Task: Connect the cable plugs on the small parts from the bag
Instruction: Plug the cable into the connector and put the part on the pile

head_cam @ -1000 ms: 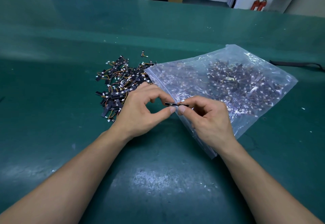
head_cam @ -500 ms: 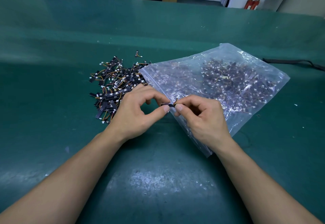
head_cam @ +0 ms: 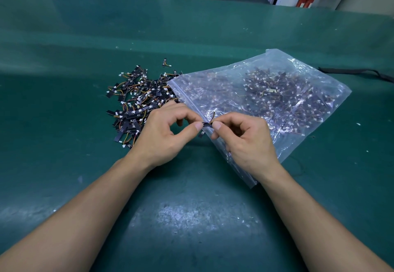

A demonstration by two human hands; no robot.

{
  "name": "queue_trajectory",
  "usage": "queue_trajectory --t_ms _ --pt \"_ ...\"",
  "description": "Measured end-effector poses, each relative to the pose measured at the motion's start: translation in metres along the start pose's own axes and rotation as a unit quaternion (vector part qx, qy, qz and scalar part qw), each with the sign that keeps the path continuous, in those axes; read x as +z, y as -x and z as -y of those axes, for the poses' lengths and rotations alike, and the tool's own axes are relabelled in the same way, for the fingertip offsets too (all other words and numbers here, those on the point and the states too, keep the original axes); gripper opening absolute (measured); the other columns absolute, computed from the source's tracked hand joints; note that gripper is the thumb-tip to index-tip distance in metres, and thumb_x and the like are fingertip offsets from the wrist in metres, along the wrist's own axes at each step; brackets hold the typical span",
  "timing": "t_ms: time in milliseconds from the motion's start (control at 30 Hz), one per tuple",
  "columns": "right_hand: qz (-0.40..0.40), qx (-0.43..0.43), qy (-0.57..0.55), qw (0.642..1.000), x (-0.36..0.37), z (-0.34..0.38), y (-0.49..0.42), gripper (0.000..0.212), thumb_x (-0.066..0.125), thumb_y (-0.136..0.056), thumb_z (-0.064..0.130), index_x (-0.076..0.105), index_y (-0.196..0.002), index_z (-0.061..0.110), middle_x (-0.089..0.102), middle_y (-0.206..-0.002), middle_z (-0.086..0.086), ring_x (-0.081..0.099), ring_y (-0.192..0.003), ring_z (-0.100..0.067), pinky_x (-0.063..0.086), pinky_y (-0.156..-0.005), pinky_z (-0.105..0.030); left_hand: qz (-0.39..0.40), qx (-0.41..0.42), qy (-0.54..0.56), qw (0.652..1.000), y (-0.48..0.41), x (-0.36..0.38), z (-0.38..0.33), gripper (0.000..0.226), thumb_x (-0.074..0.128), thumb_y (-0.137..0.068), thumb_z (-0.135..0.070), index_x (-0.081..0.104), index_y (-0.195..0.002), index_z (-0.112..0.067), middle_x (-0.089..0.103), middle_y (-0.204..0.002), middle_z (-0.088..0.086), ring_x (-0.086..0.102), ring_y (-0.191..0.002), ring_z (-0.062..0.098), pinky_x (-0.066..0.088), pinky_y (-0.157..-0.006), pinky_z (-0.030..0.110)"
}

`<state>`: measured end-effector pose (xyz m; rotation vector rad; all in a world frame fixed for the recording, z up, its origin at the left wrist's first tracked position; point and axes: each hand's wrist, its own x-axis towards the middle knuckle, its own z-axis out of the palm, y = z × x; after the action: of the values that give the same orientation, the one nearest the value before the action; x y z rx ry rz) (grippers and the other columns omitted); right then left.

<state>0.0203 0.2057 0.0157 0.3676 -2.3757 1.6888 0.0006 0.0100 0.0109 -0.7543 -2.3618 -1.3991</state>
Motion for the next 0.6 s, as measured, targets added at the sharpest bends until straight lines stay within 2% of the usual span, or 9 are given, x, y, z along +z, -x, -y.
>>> queue_trajectory --t_ms 133,267,400,500,600 --pt "0.004 0.005 -0.008 1.000 0.0003 0.0028 0.0006 0.011 0.067 -0.088 0.024 0.075 -0.080 0.024 0.072 -0.068 0.007 0.051 -0.050 -0.010 0.044 -0.051 -0.030 -0.014 0.000 -0.014 1.000 -0.0013 0.0009 -0.0007 0.010 0.069 -0.087 -0.017 0.071 -0.077 -0.016 0.067 -0.075 -0.006 0.052 -0.075 0.014 0.040 -0.073 0.023" --pt "0.003 0.016 -0.020 1.000 -0.0007 0.0051 -0.0005 0.009 0.069 -0.086 0.023 0.075 -0.080 0.028 0.073 -0.068 0.007 0.053 -0.050 -0.010 0.046 -0.052 -0.033 -0.023 0.001 -0.019 1.000 -0.0013 0.0013 -0.0012 0.010 0.069 -0.087 -0.016 0.070 -0.078 -0.019 0.066 -0.075 -0.011 0.051 -0.075 0.010 0.039 -0.073 0.019" --pt "0.003 0.009 -0.002 1.000 -0.0003 0.0025 -0.0019 0.019 0.071 -0.092 0.010 0.075 -0.081 0.026 0.072 -0.067 0.006 0.052 -0.050 -0.004 0.045 -0.053 -0.026 -0.019 0.010 -0.016 1.000 0.0000 0.0007 -0.0026 0.007 0.069 -0.087 -0.023 0.071 -0.080 -0.021 0.065 -0.076 -0.014 0.052 -0.076 0.010 0.037 -0.074 0.018" --pt "0.003 -0.008 0.001 1.000 0.0003 0.0011 -0.0015 0.013 0.071 -0.091 0.015 0.075 -0.084 0.025 0.072 -0.068 0.007 0.052 -0.051 -0.005 0.044 -0.052 -0.026 -0.026 0.023 -0.011 0.999 0.0000 -0.0009 -0.0033 0.003 0.070 -0.085 -0.028 0.070 -0.083 -0.026 0.065 -0.076 -0.012 0.052 -0.077 0.012 0.040 -0.074 0.019" --pt "0.001 -0.030 0.007 1.000 0.0007 -0.0013 -0.0002 0.007 0.071 -0.088 0.021 0.075 -0.085 0.026 0.072 -0.070 0.011 0.048 -0.050 -0.005 0.039 -0.051 -0.021 -0.045 0.038 -0.031 0.998 -0.0009 -0.0005 -0.0020 0.007 0.076 -0.085 -0.020 0.073 -0.079 -0.018 0.065 -0.073 -0.011 0.052 -0.075 0.010 0.041 -0.073 0.024"
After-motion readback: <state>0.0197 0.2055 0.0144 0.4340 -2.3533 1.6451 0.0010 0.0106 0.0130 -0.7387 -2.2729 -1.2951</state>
